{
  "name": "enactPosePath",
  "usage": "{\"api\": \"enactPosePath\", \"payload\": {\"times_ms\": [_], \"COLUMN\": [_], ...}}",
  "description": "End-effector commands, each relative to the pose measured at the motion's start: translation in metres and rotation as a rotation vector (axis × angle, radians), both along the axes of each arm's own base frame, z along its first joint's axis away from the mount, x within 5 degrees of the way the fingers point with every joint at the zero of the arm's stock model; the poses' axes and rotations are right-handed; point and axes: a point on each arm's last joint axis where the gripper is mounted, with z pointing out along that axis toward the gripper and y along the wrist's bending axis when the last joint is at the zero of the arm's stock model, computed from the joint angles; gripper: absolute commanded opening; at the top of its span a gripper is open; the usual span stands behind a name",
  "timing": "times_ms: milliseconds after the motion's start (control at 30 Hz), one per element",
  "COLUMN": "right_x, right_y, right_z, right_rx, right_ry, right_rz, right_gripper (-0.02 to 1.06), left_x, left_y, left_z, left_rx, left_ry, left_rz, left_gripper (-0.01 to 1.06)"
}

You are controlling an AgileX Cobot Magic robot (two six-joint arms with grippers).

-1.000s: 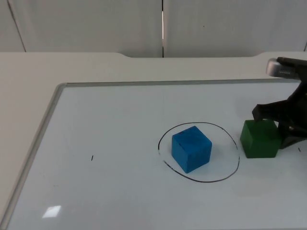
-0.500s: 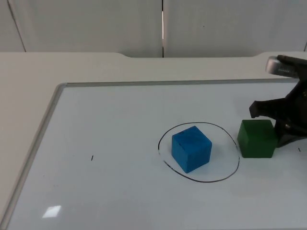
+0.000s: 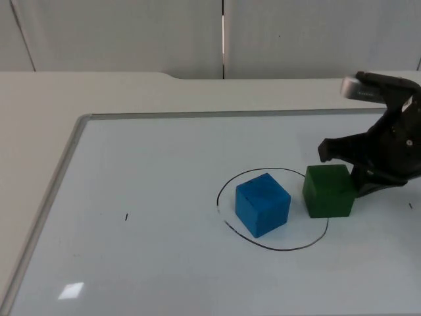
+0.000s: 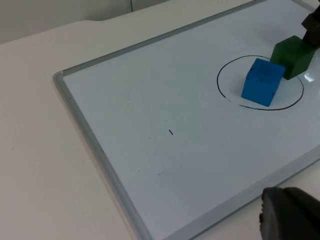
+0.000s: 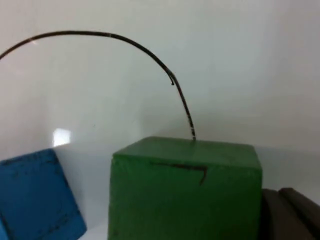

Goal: Push the two cubes into the marked area.

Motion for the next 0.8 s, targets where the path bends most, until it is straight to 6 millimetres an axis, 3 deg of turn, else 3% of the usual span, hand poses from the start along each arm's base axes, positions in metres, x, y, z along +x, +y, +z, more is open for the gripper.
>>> {"api": "enactPosePath", "payload": {"times_ms": [0, 300, 567, 767], "right_x": [0.001, 0.001, -0.001, 0.0], "right_y": [0.003, 0.003, 0.018, 0.019], "right_z": [0.003, 0.003, 0.005, 0.005], "right_rx": [0.008, 0.013, 0.022, 0.031], "right_ry": [-0.018, -0.015, -0.057, -0.065], "right_rz": [-0.003, -0.016, 0.015, -0.008], "right_gripper": [0.0, 0.0, 0.0, 0.0], "left_x": [0.0, 0.0, 0.0, 0.0], "left_y": [0.0, 0.0, 0.0, 0.0], "left_z": [-0.001, -0.001, -0.001, -0.001], "left_rx": [0.003, 0.003, 0.003, 0.003], "left_ry": [-0.001, -0.001, -0.001, -0.001], "left_rz": [0.001, 0.001, 0.001, 0.001], "left_gripper": [0.0, 0.0, 0.0, 0.0]}}
